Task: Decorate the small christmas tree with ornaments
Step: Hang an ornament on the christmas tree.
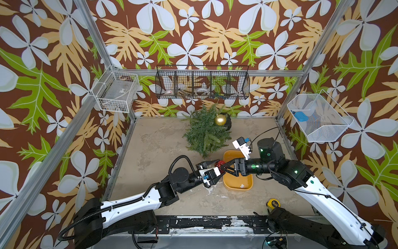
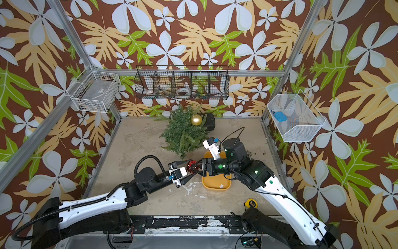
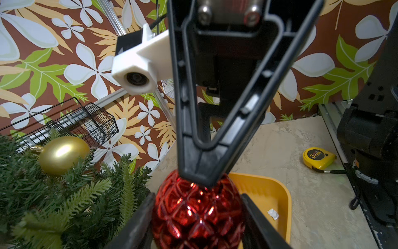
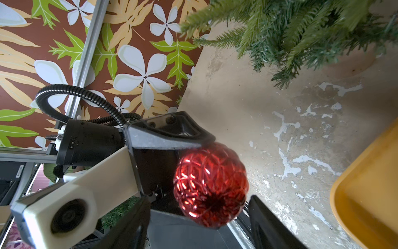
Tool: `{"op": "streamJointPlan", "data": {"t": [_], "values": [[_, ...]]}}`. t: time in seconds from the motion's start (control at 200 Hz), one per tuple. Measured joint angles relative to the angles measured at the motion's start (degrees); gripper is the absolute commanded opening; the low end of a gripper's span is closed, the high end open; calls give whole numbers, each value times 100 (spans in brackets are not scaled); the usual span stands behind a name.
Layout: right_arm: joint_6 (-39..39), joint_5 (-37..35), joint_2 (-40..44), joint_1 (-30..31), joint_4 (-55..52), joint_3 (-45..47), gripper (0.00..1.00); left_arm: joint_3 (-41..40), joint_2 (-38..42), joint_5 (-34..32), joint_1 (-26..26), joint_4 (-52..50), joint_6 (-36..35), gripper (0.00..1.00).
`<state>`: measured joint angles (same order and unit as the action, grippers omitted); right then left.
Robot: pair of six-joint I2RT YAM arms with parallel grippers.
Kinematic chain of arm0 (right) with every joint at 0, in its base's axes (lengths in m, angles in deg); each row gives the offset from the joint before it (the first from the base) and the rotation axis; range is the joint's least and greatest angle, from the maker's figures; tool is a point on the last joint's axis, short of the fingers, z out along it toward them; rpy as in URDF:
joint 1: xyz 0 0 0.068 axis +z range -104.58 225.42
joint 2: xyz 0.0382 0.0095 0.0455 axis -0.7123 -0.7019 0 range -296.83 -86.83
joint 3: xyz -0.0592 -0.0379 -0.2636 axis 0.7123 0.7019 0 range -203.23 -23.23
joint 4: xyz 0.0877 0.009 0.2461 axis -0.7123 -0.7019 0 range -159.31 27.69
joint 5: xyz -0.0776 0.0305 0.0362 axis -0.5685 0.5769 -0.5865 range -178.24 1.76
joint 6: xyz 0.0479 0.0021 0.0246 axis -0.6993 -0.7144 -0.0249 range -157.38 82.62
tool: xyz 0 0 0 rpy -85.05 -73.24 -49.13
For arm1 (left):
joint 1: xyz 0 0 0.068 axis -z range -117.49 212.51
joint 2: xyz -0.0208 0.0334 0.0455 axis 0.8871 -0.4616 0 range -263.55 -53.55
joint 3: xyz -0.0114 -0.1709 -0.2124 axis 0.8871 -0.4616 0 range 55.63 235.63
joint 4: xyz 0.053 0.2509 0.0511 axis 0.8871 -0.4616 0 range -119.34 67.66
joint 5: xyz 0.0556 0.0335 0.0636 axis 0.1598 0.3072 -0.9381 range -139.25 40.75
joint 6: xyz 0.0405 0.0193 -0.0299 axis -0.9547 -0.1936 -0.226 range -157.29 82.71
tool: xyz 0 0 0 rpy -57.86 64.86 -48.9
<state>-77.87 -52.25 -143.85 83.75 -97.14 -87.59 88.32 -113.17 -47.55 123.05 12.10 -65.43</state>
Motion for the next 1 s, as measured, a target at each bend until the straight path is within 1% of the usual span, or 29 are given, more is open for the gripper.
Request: {"op": "streamJointPlan", "data": {"t": [0.32, 0.47, 1.001], "values": [[-439, 31, -175, 31, 767, 459, 66, -20, 46, -273, 0, -31, 111, 54], [-472, 55, -236, 28, 994, 538, 66, -52, 57, -297, 0, -31, 131, 54], [-557, 109, -363, 26, 1084, 546, 66, -66, -37, -339, 0, -24, 129, 54]]}}
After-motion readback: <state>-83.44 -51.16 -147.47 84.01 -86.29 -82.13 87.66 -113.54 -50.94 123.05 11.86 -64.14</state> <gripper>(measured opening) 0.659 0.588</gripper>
